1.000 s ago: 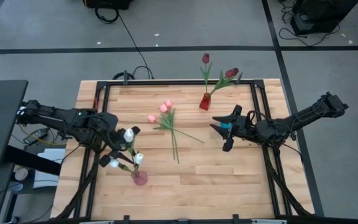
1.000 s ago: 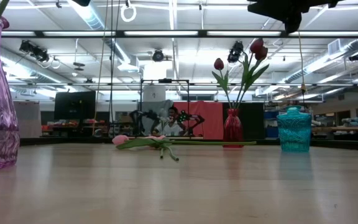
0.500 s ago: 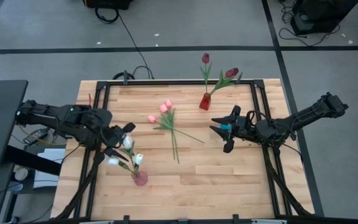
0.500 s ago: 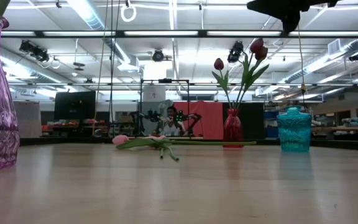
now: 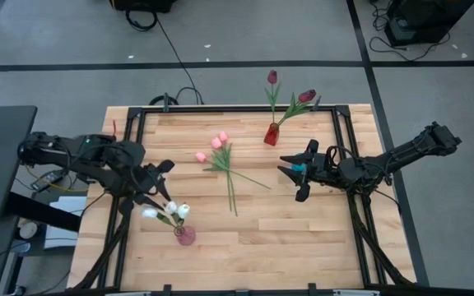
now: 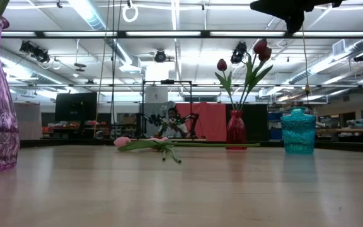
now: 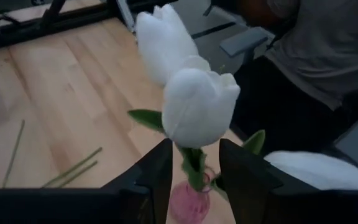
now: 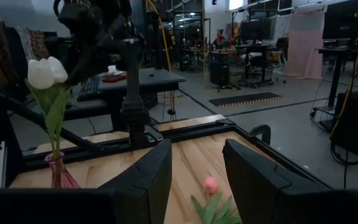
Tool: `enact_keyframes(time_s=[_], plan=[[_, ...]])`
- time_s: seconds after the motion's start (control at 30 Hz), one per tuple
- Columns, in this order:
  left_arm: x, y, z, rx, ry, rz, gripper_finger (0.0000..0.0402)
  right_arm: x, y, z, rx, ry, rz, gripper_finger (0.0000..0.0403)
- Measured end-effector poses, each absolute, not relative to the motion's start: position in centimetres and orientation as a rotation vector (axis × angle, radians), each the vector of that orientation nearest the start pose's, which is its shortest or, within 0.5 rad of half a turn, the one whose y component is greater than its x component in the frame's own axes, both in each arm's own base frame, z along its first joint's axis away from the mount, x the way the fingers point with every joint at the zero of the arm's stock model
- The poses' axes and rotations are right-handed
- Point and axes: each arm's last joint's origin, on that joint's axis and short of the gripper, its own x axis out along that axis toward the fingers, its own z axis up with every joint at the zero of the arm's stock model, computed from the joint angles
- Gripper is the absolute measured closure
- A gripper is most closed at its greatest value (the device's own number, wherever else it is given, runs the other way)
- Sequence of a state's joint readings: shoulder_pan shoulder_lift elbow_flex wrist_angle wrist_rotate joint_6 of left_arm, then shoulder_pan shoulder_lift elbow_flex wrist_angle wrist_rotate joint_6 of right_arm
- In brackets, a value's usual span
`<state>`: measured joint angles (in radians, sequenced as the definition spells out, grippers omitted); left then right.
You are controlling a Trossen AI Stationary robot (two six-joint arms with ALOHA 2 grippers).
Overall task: Sort flowers into vase by color
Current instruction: Put the bottom pink tulip into the blue vase
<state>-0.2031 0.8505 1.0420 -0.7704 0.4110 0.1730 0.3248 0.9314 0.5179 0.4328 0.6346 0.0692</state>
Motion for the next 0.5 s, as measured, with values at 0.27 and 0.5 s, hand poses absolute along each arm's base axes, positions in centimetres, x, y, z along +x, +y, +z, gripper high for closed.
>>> enact_keyframes(time_s=[0.27, 0.5], plan=[[13.4, -3.5, 37.9, 0.173, 0.540, -0.504, 0.0265, 19.7, 4.8, 27.4, 0.081, -0.028, -0.309, 0.0244], [12.4, -2.7, 38.5, 0.239, 0.576, -0.304, 0.0265, 20.5, 5.0, 26.4, 0.166, -0.002, -0.317, 0.0247]])
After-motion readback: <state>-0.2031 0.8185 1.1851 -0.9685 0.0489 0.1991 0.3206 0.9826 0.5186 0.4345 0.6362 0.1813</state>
